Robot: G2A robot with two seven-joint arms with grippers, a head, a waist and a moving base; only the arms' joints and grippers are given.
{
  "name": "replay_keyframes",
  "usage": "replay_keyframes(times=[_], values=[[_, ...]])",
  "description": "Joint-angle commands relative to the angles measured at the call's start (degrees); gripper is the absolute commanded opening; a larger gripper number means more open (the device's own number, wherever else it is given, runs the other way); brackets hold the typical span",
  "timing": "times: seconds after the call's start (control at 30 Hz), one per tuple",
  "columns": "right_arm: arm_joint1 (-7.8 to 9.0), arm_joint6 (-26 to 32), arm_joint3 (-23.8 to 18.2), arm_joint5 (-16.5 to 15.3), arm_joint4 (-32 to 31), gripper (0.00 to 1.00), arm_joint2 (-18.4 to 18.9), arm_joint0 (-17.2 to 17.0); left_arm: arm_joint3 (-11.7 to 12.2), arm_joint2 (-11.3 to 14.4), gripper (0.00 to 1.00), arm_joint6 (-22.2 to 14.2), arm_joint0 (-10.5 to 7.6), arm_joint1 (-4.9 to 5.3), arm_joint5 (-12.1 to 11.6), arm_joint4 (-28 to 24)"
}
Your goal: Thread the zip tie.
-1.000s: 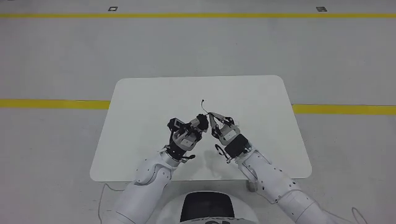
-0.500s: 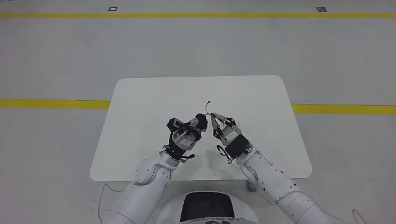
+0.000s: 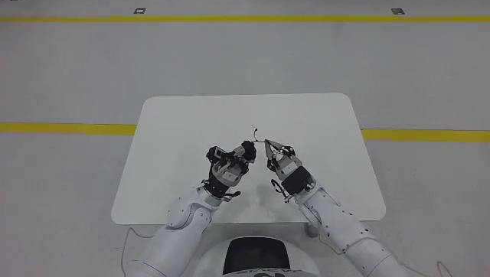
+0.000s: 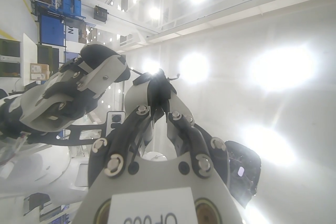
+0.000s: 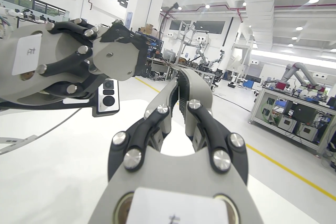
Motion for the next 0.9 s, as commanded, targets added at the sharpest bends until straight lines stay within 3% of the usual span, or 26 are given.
replay_keyframes(times=[0.0, 0.87], values=[[-0.02, 0.0, 0.0, 0.0, 0.0, 0.00, 0.3, -0.1, 0.0, 0.1, 0.00, 0.0, -0.02, 0.03, 0.0, 0.0], [-0.32, -0.4, 1.2, -0.8, -0.2, 0.00, 3.3, -1.1, 0.6, 0.7, 0.00, 0.6, -0.62, 0.47, 0.0, -0.6]])
